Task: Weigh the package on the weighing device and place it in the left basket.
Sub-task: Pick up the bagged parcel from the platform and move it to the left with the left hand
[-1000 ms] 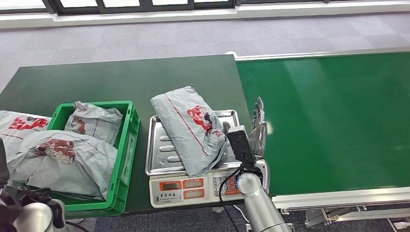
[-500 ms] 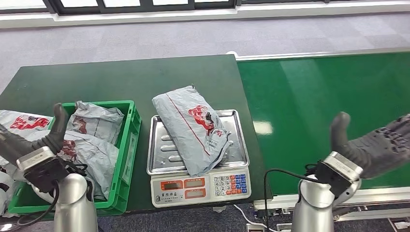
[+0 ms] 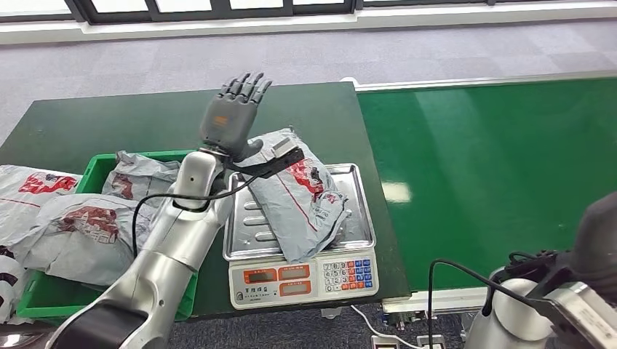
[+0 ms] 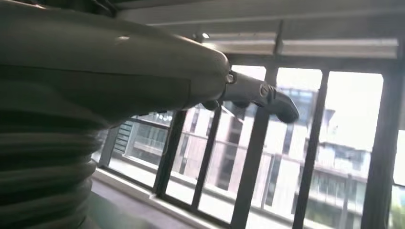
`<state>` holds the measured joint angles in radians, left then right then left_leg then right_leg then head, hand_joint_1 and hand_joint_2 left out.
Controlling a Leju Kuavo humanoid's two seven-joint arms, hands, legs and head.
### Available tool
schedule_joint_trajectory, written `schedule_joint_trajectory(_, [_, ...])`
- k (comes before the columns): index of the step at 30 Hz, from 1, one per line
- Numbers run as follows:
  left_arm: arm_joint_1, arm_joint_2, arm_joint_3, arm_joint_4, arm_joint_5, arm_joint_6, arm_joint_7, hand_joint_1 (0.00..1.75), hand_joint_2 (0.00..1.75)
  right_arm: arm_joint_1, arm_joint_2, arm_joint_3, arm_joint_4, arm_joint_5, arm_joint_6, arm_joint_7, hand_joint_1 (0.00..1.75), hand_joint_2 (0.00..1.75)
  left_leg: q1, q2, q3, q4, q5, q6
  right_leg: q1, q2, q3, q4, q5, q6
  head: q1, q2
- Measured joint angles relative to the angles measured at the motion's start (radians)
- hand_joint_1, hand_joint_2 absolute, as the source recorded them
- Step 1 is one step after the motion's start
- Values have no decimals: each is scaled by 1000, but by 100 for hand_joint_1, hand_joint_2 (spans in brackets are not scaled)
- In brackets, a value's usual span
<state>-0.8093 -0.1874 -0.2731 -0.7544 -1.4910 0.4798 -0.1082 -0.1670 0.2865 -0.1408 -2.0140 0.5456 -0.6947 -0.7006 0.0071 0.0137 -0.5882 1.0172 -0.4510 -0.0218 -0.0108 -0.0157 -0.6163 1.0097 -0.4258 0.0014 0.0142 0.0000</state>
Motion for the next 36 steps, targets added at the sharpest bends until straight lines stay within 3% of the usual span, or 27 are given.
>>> schedule_joint_trajectory(4, [-98,-18,-125,193,-6,-199,24,0,175,-2,0,2,17,1,0,2,0,175,-1,-1,-1,0,0,1,0,0,0,0,0,0,0,0])
schedule_joint_trajectory(12, [-158,-31,-241,345,-6,-262,35,0,175,-3,0,2,31,-7,0,2,0,175,-1,-1,-2,-1,0,1,0,0,-2,0,0,0,0,0])
schedule_joint_trajectory(20, [-169,-35,-426,425,-6,-473,26,0,175,-2,0,-2,31,-24,0,3,0,175,-1,-1,-2,-1,0,1,0,0,-1,0,0,0,0,0])
schedule_joint_trajectory(21, [-172,-34,-453,432,-6,-497,20,11,175,-2,0,-2,31,-24,0,3,0,175,-1,-1,-2,-1,0,1,-1,0,-1,0,0,0,0,0])
schedule_joint_trajectory(24, [-183,-31,-523,450,-7,-534,-1,142,175,-2,0,-3,32,-25,0,3,0,175,-1,-2,-2,-1,0,1,0,-1,0,0,0,0,0,0])
schedule_joint_trajectory(25, [-186,-29,-541,454,-7,-539,-10,175,175,-2,0,-3,33,-25,0,3,0,175,-1,-1,-2,-1,0,1,0,-1,0,0,0,0,0,0])
schedule_joint_trajectory(36, [-193,-11,-592,470,-7,-475,-45,175,175,-3,0,-5,42,-10,0,3,0,175,-1,-2,-1,-1,2,1,0,-1,0,0,0,0,0,0])
